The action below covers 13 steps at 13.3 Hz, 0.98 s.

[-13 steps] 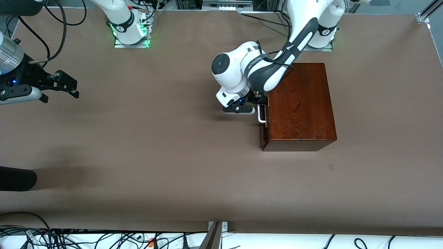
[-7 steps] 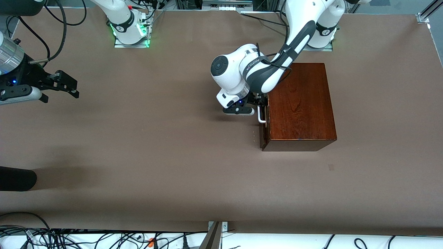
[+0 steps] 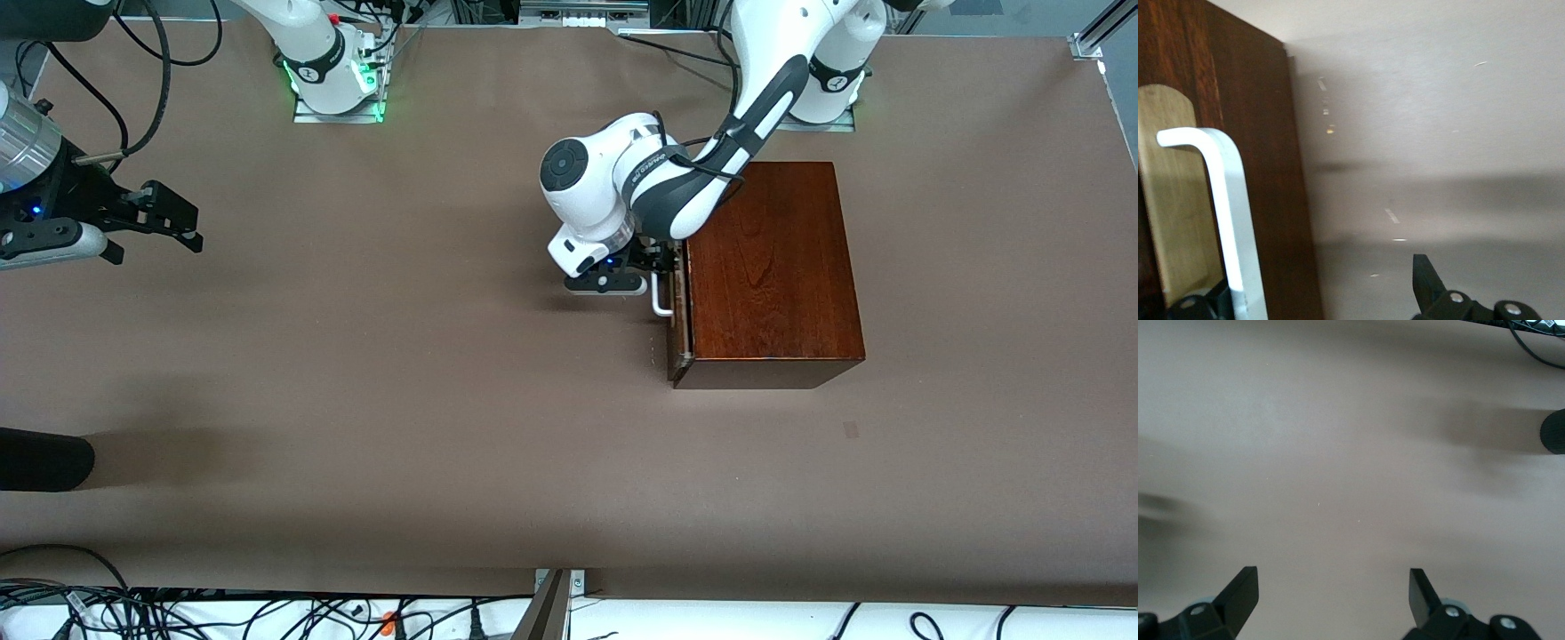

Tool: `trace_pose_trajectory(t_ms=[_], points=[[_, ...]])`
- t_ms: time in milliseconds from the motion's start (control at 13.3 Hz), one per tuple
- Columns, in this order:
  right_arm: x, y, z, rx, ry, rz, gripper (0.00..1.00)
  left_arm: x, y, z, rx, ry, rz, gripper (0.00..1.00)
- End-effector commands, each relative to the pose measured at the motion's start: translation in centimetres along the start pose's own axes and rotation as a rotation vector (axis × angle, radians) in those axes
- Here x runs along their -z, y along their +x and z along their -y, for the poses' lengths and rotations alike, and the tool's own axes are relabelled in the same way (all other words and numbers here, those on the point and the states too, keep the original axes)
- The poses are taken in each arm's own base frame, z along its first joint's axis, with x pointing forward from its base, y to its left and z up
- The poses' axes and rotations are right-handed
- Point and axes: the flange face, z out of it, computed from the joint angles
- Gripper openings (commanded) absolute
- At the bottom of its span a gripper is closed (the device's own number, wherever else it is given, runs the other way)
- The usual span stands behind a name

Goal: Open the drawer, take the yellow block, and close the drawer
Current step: 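Pull the drawer out of the wooden box with the left gripper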

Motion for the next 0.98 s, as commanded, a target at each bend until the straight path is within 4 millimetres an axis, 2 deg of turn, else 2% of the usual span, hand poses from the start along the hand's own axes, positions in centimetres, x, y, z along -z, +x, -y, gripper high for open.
trace_pose_trajectory(t_ms=[0,226,452,904], points=[[0.4,0.2,-0.2,-0.005,0.0,0.001,1.0,1.0,-0.6,-3.4,0.017,-0.145,-0.01,1.0],[0.4,0.2,-0.2,-0.004,0.0,0.002,1.0,0.8,-0.8,-5.2,0.033,-0.247,-0.012,1.0],[0.4,0.2,-0.2,-0.004,0.0,0.002,1.0,2.1,-1.1,-7.6,0.033,-0.31,-0.015,1.0],[0.5,0.1,-0.3,-0.005,-0.003,-0.001,1.0,4.0,-1.6,-9.2,0.019,-0.338,-0.041,1.0]])
